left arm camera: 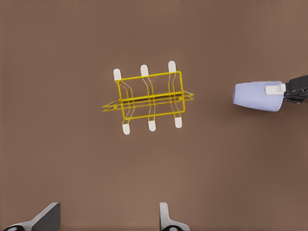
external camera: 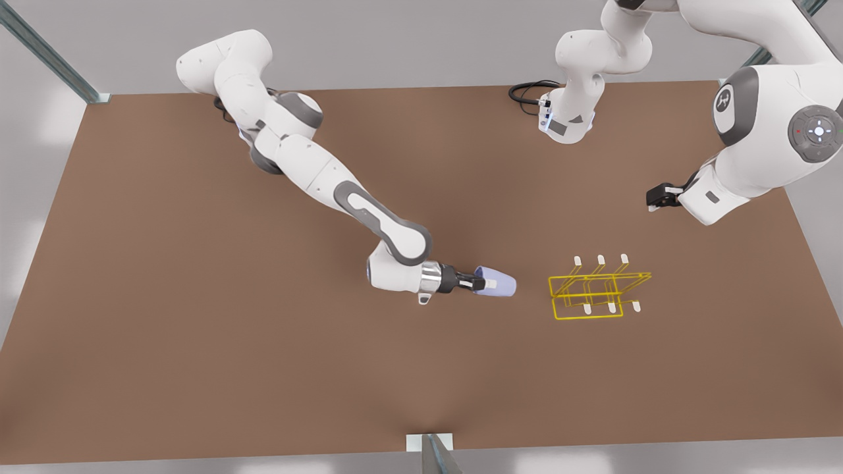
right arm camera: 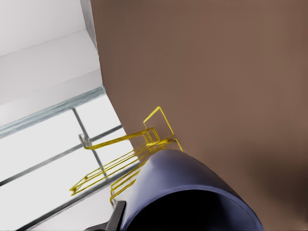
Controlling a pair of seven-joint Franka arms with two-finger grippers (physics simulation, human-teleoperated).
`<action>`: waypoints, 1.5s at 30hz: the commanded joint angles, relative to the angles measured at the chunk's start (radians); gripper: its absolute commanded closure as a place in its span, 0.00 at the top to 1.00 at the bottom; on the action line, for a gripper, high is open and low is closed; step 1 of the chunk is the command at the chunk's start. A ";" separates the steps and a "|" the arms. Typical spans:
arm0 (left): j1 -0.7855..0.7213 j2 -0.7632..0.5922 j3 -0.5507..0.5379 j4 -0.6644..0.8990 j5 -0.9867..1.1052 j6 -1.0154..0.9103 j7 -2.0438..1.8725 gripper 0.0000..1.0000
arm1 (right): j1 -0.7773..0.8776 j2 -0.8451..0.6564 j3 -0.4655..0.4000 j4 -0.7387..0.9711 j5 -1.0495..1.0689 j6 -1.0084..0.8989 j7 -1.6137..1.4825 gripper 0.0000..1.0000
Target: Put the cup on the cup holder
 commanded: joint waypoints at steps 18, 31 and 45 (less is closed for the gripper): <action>-0.133 -0.047 -0.001 -0.247 0.011 0.111 -0.309 1.00 | -0.226 -0.190 0.033 -0.309 -0.075 -0.008 -0.170 1.00; -0.342 0.197 -0.033 -0.427 -0.154 0.958 -2.353 1.00 | -0.636 -1.173 -0.513 -0.753 -1.173 -0.946 -0.069 1.00; -0.395 0.376 -0.045 -0.427 -0.196 1.099 -2.431 1.00 | -0.586 -1.017 -0.507 -0.506 -1.201 -1.068 -0.035 1.00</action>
